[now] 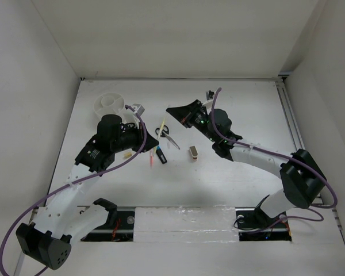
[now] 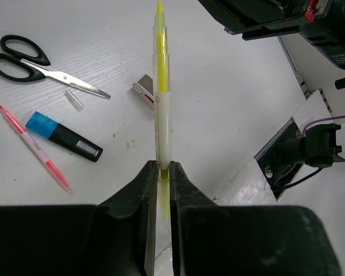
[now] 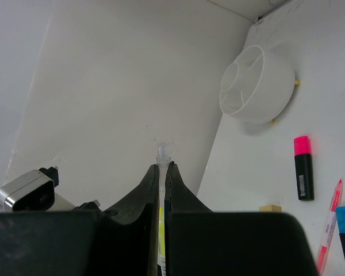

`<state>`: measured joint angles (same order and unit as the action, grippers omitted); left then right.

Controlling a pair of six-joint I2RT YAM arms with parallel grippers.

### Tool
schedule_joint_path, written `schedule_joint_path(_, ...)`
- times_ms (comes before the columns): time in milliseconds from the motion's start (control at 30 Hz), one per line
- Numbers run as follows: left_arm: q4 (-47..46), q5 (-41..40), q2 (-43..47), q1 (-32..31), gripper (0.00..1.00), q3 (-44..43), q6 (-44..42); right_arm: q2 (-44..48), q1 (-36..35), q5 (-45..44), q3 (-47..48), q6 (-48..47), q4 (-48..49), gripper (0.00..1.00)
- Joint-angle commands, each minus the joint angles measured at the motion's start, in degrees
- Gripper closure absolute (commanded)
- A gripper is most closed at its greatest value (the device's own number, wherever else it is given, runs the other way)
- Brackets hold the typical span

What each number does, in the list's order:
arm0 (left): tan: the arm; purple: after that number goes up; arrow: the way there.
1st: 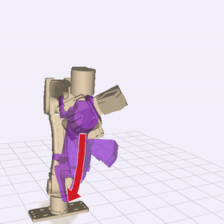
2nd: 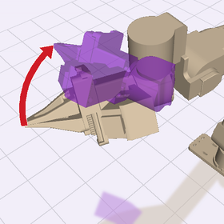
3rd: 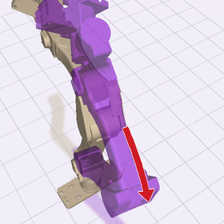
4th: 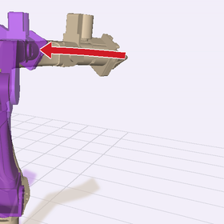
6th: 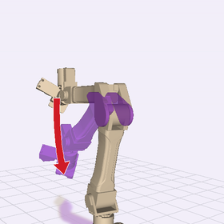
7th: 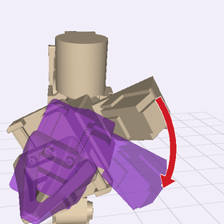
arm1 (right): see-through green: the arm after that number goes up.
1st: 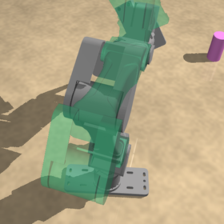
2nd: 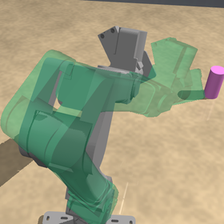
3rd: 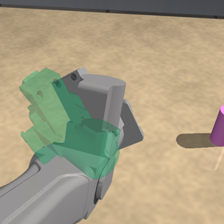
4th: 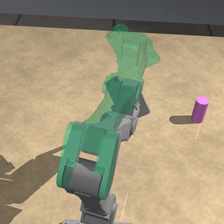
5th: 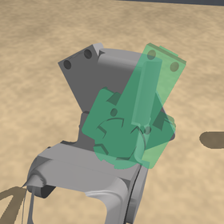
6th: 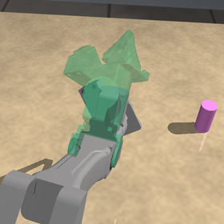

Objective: Sort the stationery into containers
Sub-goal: Close the pen cap on the pen.

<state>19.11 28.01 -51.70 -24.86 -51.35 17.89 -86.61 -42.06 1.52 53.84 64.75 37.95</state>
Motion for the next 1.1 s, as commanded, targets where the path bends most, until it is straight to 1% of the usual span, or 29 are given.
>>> schedule_joint_path(0,-1.36,0.55,-0.06,0.25,1.00,-0.33,-0.05,1.97,-0.74,0.59,0.65,-0.24,3.35,1.00)
schedule_joint_path(1067,-1.36,-0.50,0.46,0.25,1.00,-0.33,-0.05,1.97,-2.32,0.59,-0.93,0.29,3.88,1.00)
